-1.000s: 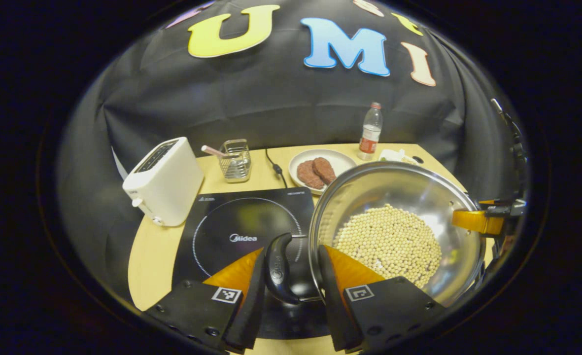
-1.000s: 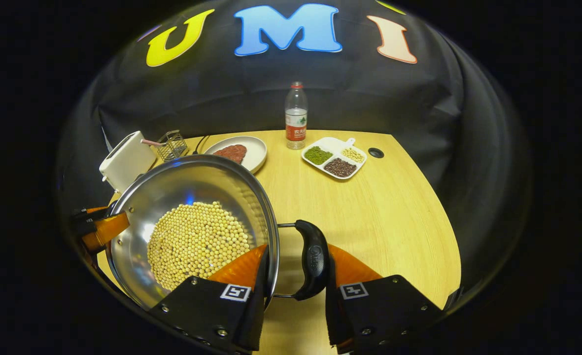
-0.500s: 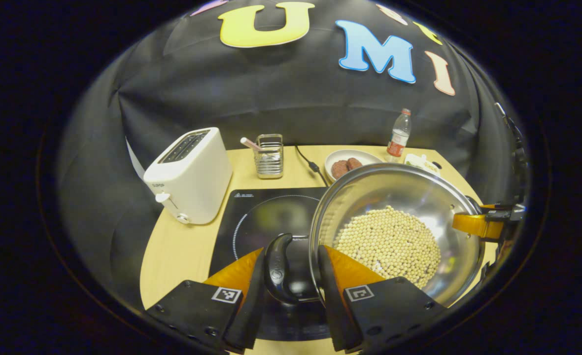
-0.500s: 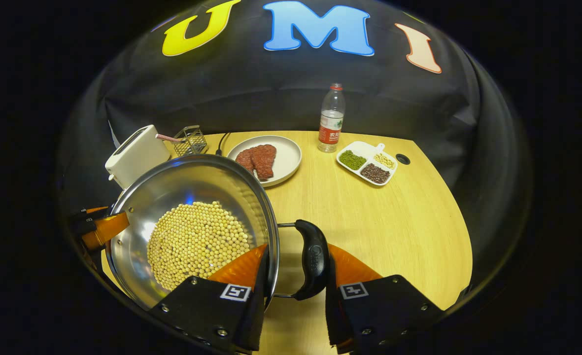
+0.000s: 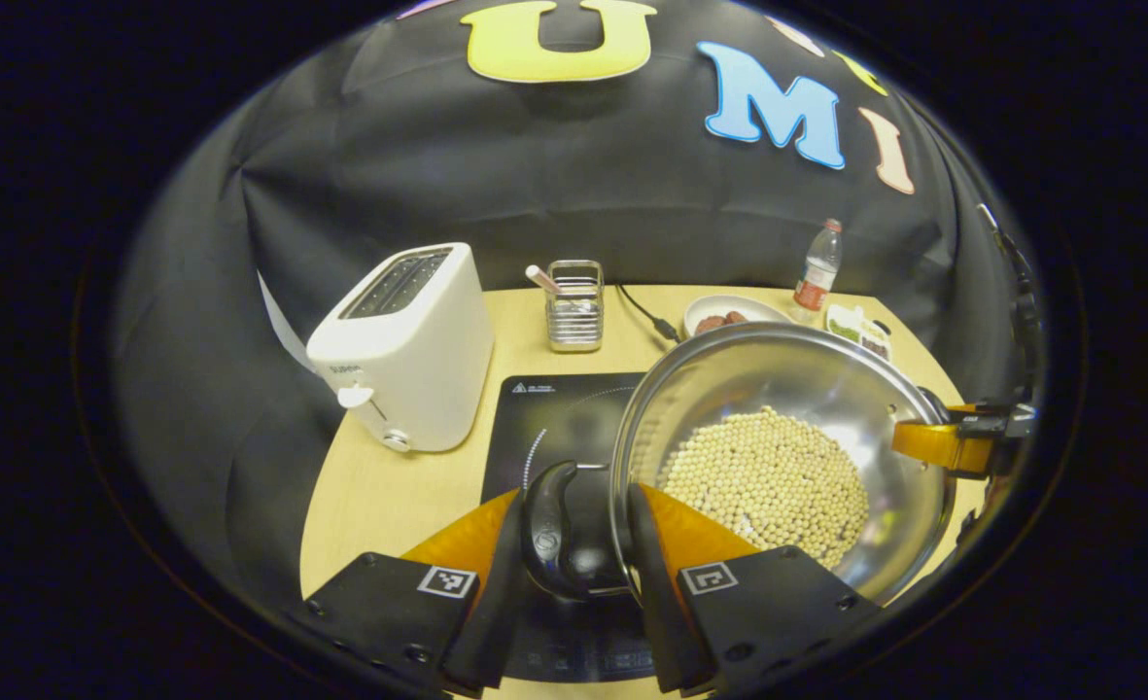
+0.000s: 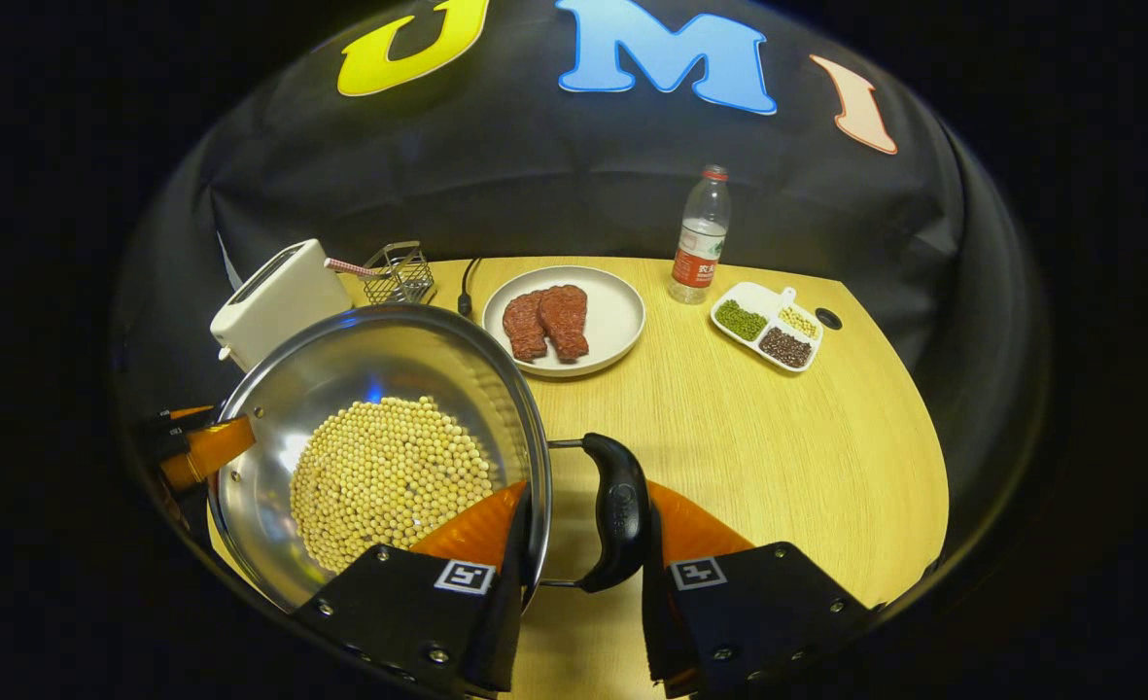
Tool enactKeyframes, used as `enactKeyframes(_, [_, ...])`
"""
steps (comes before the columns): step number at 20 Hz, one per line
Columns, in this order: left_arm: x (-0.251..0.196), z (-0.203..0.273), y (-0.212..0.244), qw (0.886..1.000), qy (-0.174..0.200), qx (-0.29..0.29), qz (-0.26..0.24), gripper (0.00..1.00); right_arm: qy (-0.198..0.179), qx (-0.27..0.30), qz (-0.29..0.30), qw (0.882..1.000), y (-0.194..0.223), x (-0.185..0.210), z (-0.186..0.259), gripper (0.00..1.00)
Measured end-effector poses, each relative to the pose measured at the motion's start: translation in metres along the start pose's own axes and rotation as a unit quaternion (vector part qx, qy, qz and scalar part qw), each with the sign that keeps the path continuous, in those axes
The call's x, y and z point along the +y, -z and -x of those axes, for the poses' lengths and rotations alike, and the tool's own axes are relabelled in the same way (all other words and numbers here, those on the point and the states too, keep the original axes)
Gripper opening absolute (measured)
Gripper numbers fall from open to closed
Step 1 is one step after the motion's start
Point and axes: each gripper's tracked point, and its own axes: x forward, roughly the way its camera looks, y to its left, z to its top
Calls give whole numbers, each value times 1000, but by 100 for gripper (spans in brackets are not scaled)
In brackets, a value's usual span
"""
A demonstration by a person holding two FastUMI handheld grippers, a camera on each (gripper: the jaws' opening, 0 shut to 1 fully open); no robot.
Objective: First push the handle of the pot to place it horizontally, then grasp the pot with both hands and set it on the induction cooktop.
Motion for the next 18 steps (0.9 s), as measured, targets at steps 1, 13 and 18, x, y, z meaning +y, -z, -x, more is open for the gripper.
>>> enactKeyframes(1, [5,-4,-1,1000,0,1,1,59,0,1,-1,1000,-1,5,-3,51])
enactKeyframes(13, [52,-34,-9,1000,-6,-2,7,59,3,1,-12,1000,-16,49,-28,51])
enactKeyframes(18, [67,-44,-6,1000,-5,-7,7,62,2,2,-19,1000,-14,62,-34,51])
